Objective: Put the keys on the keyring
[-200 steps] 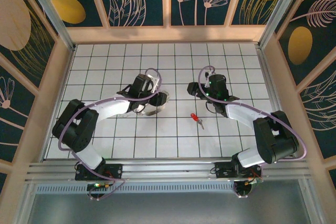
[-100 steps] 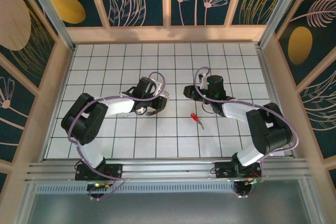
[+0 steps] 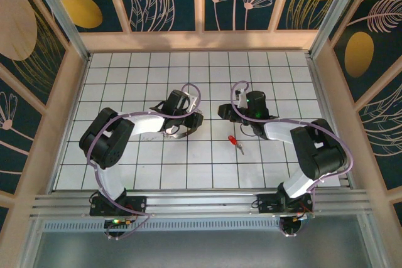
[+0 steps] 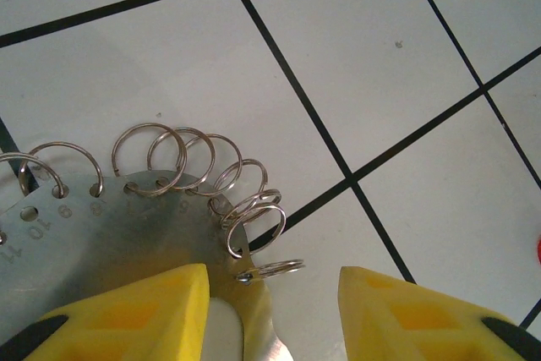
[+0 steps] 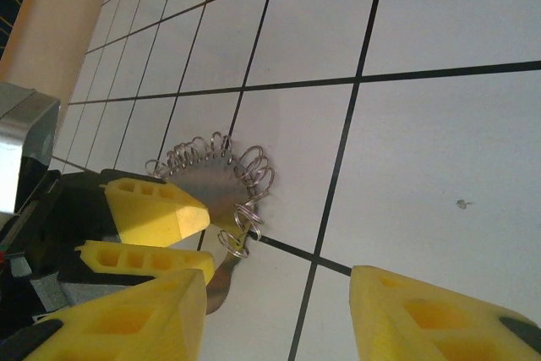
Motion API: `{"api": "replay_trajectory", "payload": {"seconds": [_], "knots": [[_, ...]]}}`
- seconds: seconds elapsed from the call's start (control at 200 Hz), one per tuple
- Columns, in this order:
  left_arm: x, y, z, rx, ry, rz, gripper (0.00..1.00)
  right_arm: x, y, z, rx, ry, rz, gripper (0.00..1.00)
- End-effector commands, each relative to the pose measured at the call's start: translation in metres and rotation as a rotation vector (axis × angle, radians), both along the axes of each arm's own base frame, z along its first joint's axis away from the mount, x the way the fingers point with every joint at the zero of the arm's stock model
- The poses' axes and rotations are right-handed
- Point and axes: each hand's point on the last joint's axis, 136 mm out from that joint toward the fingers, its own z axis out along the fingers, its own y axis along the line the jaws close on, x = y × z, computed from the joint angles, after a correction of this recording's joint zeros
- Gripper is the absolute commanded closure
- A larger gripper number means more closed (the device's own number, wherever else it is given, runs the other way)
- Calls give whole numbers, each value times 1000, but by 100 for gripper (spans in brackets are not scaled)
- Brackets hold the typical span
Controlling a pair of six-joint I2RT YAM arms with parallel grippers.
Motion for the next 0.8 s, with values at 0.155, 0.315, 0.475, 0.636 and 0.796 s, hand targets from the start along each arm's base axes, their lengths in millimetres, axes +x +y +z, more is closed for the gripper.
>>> {"api": "replay_trajectory", "payload": {"seconds": [0.155,0.315,0.475,0.636,0.796], "knots": [[4,-11,-1,-14,0,-23,56,-2,4,-2,11,-15,20,52],[4,-12,-3,-14,7,-26,57,-2,4,-4,10,-13,20,52],[5,-14,-6,-16,18,-26,58,-1,4,-5,10,-11,19,52],[4,-14,-8,-16,24,-28,60,-2,3,-5,10,-11,19,52],[3,-13,-8,-18,24,-25,63,-3,3,-5,9,-13,17,52]]}}
